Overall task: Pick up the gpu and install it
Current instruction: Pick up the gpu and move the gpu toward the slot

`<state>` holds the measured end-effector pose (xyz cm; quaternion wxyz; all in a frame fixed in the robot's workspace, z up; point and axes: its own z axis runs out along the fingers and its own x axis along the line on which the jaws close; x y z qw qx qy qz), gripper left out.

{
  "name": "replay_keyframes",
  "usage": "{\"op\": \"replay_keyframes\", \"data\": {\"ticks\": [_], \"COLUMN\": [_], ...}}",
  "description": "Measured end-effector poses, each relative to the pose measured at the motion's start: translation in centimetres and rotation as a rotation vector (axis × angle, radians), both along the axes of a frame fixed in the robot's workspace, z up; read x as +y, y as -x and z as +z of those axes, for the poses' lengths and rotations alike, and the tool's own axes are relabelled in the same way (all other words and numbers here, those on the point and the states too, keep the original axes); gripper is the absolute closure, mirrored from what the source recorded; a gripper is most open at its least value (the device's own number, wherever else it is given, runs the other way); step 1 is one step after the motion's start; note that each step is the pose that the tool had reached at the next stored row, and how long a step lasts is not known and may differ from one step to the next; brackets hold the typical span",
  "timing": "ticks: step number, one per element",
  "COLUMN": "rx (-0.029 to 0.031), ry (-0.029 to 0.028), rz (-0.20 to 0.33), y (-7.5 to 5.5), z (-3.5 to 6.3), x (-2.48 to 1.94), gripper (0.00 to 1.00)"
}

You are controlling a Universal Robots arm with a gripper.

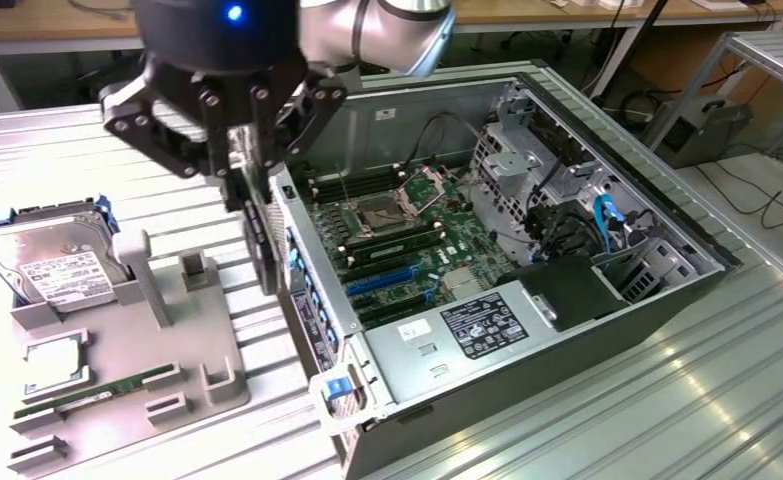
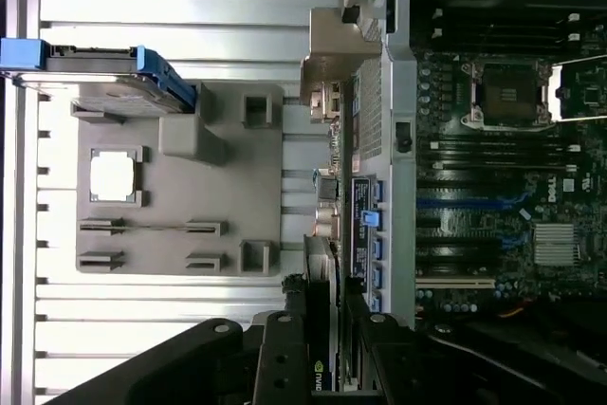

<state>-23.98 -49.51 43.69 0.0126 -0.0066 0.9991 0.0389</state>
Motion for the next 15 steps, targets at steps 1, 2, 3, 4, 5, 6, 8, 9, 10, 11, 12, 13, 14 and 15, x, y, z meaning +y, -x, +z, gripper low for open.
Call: {"op": "replay_keyframes", "data": {"ticks": [1,2,3,4,5,6,8,9,10,11,12,13,14,15], "rx": [0.0014,0.0029,0.0046,0.0056,0.0066,0.0072,0.0084,0.0096,0.0116,0.0132,0.0167,0.0197,0.0218,0.0232], "ry": [-0.0003,-0.0003,-0.0004,-0.0005,-0.0003,-0.0004,-0.0006,-0.0005,-0.0005,-0.0005,-0.0005,-0.0002,0.0002,0.0007], "rz": [0.000,0.000,0.000,0.000,0.000,0.000,0.000,0.000,0.000,0.000,0.000,0.000,0.000,0.000], "y": [-0.4,-0.9,-1.4,-1.8,-2.3,-2.8,-4.2,-5.0,-5.5,-5.9,-6.6,-7.1,-7.6,-8.1], "z": [0.39,0.69,0.98,1.08,1.14,1.17,1.16,1.16,1.16,1.14,1.06,0.93,0.77,0.63], "x": [-0.06,-0.11,-0.15,-0.17,-0.18,-0.18,-0.18,-0.18,-0.18,-0.18,-0.18,-0.17,-0.16,-0.15], "gripper": [0.74,0.74,0.74,0.74,0.74,0.74,0.74,0.74,0.74,0.74,0.74,0.74,0.74,0.74]}}
